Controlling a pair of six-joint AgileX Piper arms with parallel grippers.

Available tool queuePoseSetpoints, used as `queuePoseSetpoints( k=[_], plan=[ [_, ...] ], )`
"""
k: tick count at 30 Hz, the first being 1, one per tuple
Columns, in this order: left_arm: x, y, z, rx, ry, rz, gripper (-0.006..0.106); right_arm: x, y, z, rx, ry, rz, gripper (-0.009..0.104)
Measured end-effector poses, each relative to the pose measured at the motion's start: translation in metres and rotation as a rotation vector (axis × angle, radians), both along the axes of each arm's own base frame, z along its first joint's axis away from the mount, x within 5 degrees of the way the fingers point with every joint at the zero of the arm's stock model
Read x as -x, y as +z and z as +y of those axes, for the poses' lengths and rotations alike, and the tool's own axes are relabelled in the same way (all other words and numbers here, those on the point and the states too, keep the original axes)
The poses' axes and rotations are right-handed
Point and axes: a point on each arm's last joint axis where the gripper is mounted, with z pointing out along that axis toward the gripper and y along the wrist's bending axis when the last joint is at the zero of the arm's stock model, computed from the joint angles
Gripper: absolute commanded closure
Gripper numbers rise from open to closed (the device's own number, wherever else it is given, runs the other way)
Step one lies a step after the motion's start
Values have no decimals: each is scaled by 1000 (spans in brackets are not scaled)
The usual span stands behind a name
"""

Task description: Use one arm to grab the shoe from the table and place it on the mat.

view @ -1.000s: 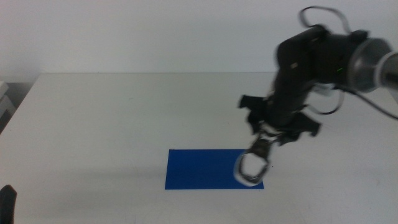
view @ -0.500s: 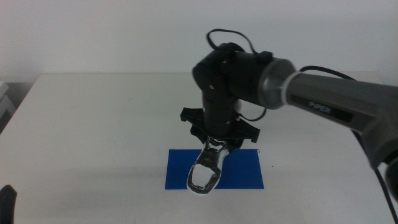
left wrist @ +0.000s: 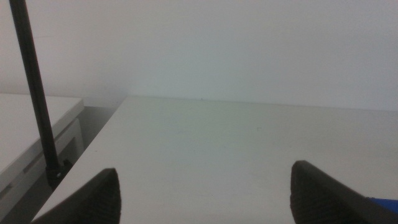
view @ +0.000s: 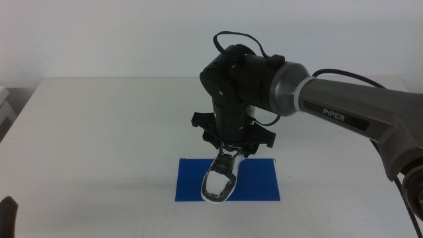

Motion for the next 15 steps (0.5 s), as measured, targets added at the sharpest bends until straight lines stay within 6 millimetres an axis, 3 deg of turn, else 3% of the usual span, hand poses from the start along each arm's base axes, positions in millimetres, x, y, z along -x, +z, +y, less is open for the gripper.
queuePoseSetpoints(
  k=[8,15],
  plan=[
    [0,0,0,0,0,0,7,-4,1,-4,42,-13,-47,99],
    [0,0,0,0,0,0,7,2,0,-10,-44,-480,-1,99]
  ],
)
